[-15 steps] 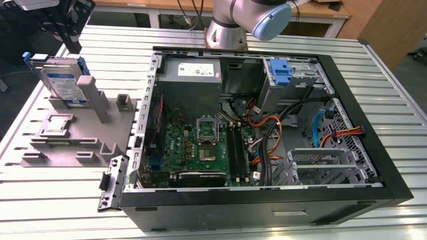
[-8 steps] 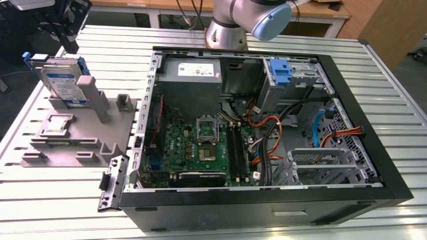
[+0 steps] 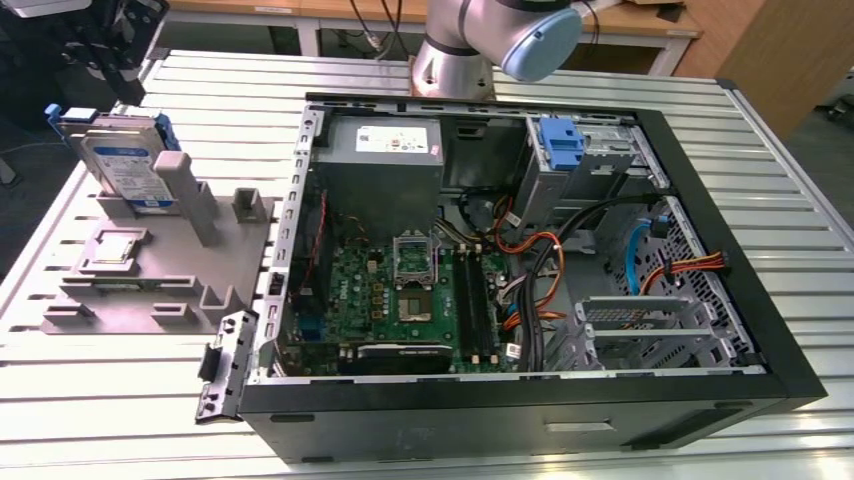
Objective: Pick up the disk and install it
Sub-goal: 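Reach for the disk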
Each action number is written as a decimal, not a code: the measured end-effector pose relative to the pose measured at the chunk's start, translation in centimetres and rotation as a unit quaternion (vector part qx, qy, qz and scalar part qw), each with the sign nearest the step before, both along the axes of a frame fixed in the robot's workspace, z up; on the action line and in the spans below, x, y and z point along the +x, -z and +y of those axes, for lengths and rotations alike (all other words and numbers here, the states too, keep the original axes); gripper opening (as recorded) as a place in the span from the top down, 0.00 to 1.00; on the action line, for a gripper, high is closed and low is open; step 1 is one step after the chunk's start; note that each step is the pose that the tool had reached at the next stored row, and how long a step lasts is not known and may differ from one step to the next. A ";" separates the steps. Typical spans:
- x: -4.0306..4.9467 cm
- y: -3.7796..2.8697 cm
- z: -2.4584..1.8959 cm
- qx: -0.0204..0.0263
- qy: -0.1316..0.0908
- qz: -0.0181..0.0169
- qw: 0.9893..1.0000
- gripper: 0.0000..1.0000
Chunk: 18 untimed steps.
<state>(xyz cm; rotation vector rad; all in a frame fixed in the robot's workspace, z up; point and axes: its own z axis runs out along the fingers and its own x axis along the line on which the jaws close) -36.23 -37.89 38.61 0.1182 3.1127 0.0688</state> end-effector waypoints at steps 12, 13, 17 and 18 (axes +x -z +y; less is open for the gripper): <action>-2.85 1.14 1.60 -0.001 0.003 0.000 1.000 0.90; -2.92 1.19 1.75 -0.001 0.003 0.000 1.000 0.90; -2.93 1.21 1.95 -0.001 0.003 0.000 1.000 0.90; -2.93 1.21 2.01 -0.001 0.003 0.000 1.000 0.90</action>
